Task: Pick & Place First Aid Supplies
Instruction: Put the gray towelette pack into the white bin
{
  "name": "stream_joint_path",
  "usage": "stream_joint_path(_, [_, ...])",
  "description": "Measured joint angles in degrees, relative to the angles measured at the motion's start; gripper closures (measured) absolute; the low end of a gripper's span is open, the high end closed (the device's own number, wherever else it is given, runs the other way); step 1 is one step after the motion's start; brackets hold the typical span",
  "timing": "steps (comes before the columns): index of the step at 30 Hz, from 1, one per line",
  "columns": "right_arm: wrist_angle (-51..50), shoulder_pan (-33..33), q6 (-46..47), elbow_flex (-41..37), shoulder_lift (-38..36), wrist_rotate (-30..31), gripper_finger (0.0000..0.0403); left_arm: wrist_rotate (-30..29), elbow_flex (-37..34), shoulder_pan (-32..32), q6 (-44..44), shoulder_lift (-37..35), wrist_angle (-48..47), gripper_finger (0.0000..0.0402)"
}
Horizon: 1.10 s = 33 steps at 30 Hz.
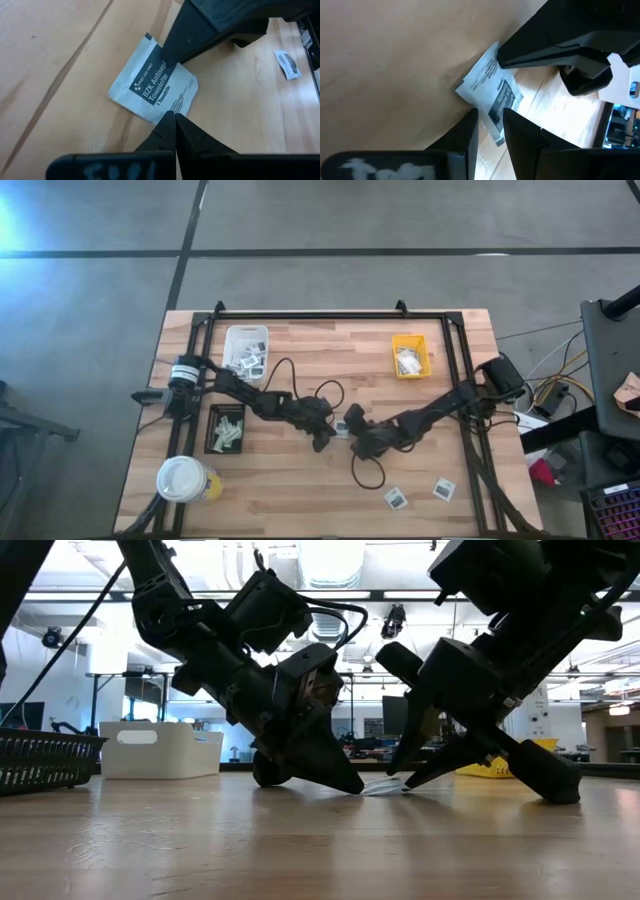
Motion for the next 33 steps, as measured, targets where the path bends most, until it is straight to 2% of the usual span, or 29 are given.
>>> stream_joint_path(12, [-0.86, 0.10, -1.19, 2.71, 0.22, -0.98, 0.0322, 0.34, -0.07, 0.04, 2.35, 0.00, 0.53, 0.0401])
stream_joint_path(21, [-2.34, 1.46, 1.07, 2.80, 0.09, -0.85, 0.0386, 0.43, -0.07, 0.69, 3.37, -0.14, 0.58, 0.0401])
stream_joint_path(29, [-4.04, 2.34, 4.81, 2.78, -0.32, 3.62, 0.0394, -0.76, -0.17, 0.82, 10.60, -4.26, -3.94, 0.0401])
stream_joint_path(33, [-6.43, 2.35, 9.39, 2.74, -1.73, 5.15, 0.0394, -3.09, -0.15, 0.74, 18.41, -8.64, -8.45, 0.0401])
